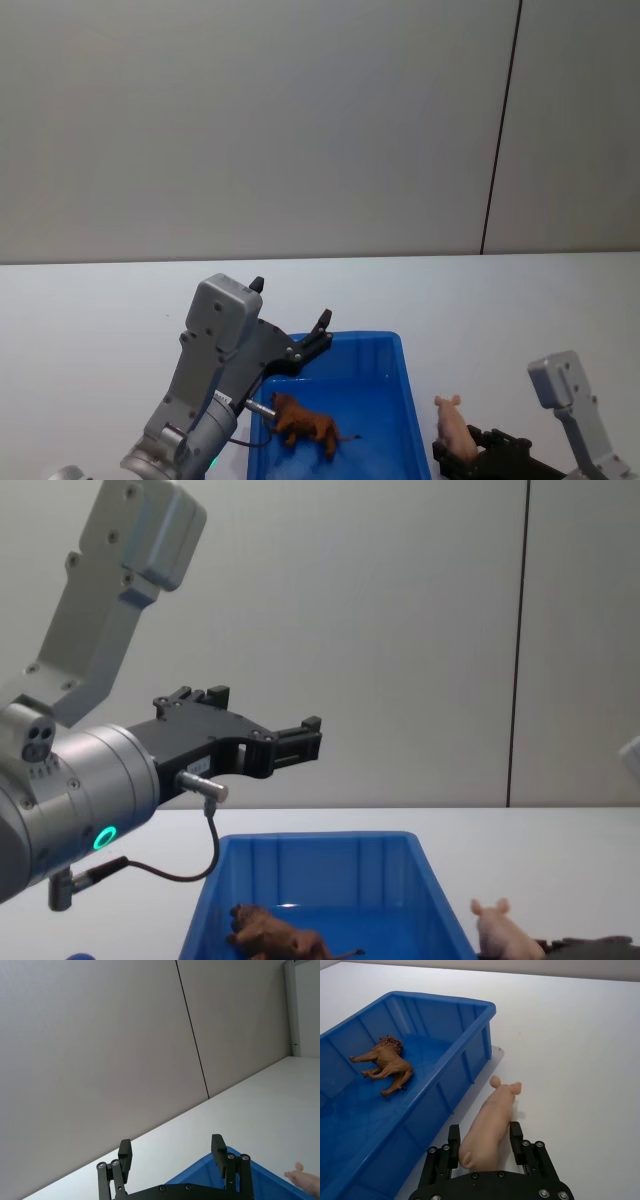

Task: Pick up the two dolls from the table and place them into the box.

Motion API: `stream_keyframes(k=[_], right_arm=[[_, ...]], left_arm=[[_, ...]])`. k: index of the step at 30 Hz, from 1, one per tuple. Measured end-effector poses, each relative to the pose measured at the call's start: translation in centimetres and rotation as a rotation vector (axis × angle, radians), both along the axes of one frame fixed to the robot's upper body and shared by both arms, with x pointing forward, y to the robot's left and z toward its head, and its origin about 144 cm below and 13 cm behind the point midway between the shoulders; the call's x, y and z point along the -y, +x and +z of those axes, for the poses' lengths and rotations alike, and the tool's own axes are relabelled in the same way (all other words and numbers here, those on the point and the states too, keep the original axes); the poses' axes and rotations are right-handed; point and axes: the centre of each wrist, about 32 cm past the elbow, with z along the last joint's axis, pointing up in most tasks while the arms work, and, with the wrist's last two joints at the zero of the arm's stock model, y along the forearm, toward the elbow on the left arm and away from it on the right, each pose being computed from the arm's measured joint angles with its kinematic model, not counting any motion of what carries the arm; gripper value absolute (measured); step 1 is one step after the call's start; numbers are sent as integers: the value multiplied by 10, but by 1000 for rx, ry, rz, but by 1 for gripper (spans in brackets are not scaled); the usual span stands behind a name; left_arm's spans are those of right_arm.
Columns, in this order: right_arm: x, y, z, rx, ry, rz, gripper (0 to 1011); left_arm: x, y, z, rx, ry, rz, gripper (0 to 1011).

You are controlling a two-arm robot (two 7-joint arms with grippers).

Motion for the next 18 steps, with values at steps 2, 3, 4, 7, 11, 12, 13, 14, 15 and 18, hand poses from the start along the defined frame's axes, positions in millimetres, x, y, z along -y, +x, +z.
stream_keyframes(k=[2,3,4,7,11,12,13,14,15,18], right_arm=[[-1,1,0,-4,4,-2,538],[-1,1,0,-5,5,-4,518],[-1,1,0,-5,6,-6,503],[-2,1,0,-4,9,-18,403],[-3,1,1,16,11,-39,380],[-3,2,3,27,13,-46,380],[-3,1,4,35,14,-49,380],[-3,1,5,43,15,-52,380],[-4,1,6,56,16,-59,380],[-4,1,9,79,19,-68,380]], left_arm=[[0,0,0,0,0,0,1001],[0,0,0,0,0,0,1001],[0,0,0,0,0,0,1001],[0,0,0,0,0,0,1001],[0,0,0,0,0,0,1001],[0,0,0,0,0,0,1001],[0,0,0,0,0,0,1001],[0,0,0,0,0,0,1001],[0,0,0,0,0,0,1001],[0,0,0,0,0,0,1001]])
